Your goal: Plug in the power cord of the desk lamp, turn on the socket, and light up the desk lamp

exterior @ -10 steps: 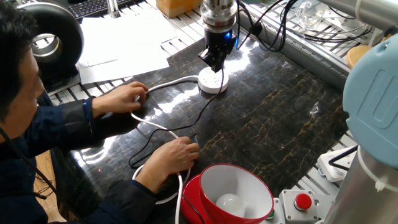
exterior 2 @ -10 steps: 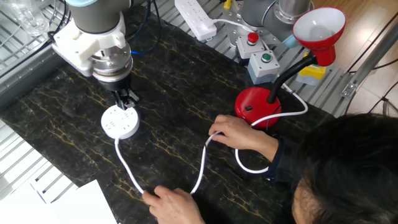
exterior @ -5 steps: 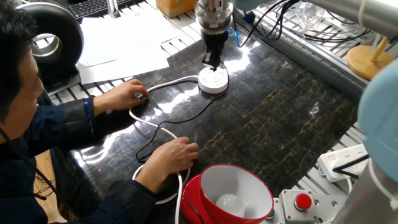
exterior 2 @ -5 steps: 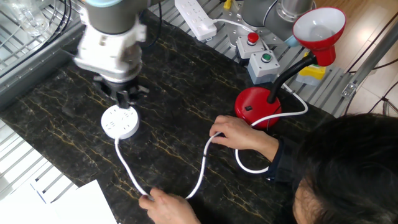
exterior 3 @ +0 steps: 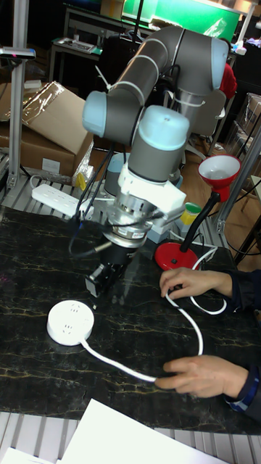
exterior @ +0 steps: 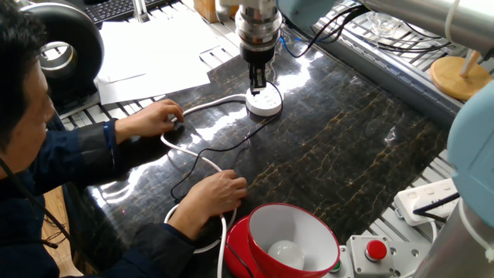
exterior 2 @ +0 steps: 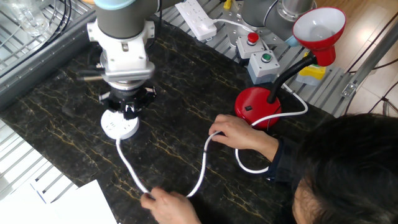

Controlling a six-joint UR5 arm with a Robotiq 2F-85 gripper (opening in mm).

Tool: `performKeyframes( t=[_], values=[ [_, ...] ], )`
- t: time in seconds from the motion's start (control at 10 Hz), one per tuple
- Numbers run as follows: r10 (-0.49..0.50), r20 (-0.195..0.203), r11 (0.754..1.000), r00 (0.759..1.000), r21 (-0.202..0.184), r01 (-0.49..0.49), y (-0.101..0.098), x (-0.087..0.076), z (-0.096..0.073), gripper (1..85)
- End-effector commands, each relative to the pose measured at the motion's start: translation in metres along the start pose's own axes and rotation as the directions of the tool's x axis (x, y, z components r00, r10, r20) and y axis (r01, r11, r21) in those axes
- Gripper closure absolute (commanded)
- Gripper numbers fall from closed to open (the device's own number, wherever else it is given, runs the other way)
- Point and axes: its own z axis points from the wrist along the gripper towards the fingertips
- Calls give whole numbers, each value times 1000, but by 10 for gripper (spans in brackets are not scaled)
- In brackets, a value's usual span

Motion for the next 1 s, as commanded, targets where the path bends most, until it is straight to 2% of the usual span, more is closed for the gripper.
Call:
performKeyframes(
  t=[0.0,0.2,0.4,0.5,0.6,0.7,0.9],
  values=[
    [-169,10,986,986,-7,169,-2,1,4,847],
    [-214,8,977,977,-11,214,-9,7,5,847],
    [-209,2,978,978,-1,209,-21,15,8,847],
    [-160,14,987,987,1,160,-27,17,12,847],
    [-93,9,996,996,-18,93,-26,25,14,847],
    [-8,10,998,1000,-65,9,-16,27,14,847],
    [43,24,997,999,-72,-41,-15,23,21,847]
  ],
)
